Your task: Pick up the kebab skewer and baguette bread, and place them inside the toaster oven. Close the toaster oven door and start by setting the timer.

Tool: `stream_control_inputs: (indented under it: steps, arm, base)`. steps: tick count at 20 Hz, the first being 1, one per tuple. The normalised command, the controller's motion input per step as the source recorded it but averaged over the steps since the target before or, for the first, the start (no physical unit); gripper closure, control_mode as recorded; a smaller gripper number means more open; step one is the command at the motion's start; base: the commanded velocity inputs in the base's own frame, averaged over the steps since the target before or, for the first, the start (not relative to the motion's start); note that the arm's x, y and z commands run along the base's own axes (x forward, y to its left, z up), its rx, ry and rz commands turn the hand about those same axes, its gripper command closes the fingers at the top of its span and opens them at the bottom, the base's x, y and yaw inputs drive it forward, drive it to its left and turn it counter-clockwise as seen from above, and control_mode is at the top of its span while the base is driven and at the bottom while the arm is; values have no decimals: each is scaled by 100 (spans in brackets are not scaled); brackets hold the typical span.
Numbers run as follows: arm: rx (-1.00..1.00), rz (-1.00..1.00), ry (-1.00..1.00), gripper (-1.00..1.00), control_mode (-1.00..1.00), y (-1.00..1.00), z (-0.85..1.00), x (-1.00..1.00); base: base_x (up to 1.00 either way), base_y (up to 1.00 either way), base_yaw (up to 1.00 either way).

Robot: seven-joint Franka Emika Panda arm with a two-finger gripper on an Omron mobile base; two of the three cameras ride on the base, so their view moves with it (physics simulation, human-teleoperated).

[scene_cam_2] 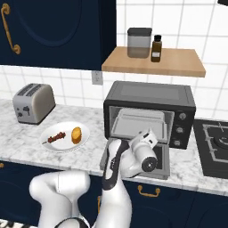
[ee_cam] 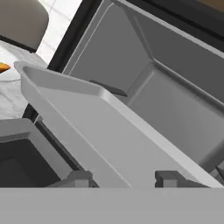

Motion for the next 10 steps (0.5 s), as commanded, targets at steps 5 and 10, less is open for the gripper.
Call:
stream_control_inputs:
  steps: [5,10]
  arm:
    - [0,4,6,100,-100,0,2,-48]
    - [0,2,2,100,-100,0,50,-84]
  base:
    - [0,0,0]
    - [0,0,0]
